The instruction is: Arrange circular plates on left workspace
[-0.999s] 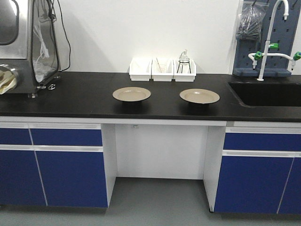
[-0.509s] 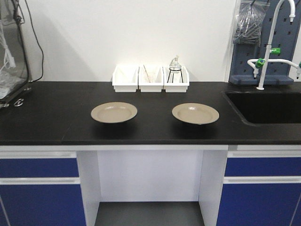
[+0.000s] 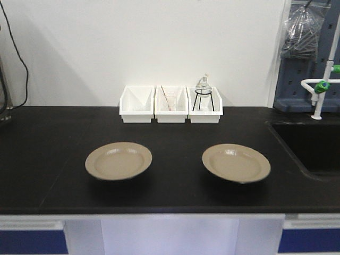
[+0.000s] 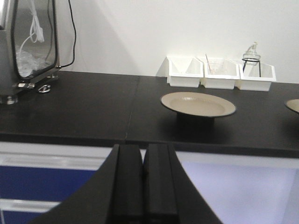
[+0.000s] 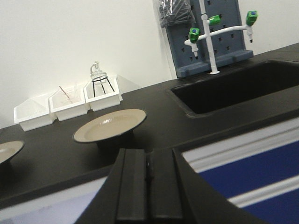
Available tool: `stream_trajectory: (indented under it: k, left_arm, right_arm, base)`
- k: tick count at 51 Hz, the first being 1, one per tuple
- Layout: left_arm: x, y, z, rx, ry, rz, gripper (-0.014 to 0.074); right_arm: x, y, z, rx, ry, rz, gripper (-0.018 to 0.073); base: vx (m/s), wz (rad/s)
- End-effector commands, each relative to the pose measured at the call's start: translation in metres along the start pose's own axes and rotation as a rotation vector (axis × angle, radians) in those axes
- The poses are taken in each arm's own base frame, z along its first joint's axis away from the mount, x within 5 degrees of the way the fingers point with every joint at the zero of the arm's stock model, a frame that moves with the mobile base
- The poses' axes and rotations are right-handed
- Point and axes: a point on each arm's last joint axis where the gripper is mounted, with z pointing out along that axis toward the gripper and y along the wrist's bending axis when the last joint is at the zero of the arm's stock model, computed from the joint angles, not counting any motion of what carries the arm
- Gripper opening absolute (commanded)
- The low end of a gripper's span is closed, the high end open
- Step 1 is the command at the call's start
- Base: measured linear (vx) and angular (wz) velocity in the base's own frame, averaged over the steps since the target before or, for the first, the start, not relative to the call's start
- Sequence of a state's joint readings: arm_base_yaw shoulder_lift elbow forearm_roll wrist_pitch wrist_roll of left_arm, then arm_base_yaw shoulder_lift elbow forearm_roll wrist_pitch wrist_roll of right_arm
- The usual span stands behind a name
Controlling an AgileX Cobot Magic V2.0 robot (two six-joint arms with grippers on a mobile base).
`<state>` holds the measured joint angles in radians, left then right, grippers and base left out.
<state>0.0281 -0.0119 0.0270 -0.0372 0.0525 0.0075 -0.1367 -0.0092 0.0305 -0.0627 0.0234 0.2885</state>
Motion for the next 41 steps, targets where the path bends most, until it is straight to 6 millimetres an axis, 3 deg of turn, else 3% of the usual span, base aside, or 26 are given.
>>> stream_trajectory:
  k: [1, 41]
  left_arm:
    - [-0.0021, 0.0, -0.0006, 0.004, -0.08, -0.009, 0.0]
    - [-0.0021, 0.0, -0.0006, 0.004, -0.08, -0.009, 0.0]
  right_arm:
    - [-0.0005, 0.0005, -0.0003, -0.017, -0.064, -0.017, -0.0004]
    - [-0.0005, 0.0005, -0.0003, -0.017, -0.064, -0.017, -0.0004]
  base:
    - [0.49, 0.01]
    - [0.42, -0.01]
